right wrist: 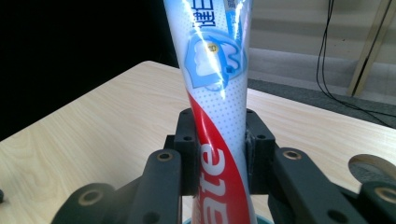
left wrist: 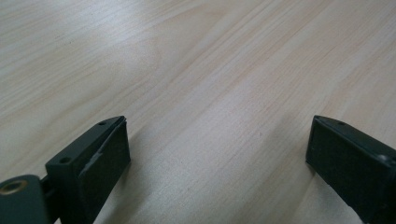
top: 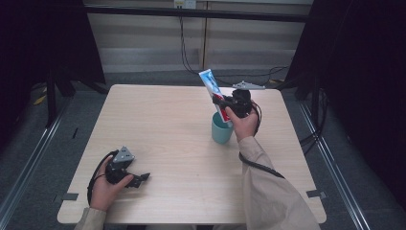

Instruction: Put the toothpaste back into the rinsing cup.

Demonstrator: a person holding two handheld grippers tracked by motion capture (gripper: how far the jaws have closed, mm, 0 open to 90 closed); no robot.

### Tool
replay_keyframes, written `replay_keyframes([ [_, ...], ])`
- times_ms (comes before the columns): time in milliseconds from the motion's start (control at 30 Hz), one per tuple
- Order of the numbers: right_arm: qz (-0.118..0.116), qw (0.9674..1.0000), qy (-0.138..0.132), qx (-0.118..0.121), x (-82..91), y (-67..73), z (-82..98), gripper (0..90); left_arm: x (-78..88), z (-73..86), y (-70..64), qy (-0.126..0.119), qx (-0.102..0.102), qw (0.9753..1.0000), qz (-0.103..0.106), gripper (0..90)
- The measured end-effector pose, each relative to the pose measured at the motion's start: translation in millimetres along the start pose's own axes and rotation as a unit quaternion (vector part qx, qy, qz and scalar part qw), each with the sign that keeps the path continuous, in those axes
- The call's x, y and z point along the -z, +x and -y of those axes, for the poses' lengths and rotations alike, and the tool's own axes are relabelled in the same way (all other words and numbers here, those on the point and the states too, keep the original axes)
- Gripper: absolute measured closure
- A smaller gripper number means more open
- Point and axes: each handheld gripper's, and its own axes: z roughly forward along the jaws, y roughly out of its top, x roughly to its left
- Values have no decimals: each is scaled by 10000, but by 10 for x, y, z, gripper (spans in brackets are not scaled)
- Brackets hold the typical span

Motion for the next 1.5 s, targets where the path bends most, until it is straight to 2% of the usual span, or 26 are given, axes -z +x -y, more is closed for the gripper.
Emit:
replay_keyframes([
  [1167,-54,9999,-111,81,3,-21,88,712,0,-1,0,9,-10,10000,-1,55],
  [1500,-83,9999,-87,84,-44,-12,173,703,1,-1,0,12,-13,10000,0,55],
])
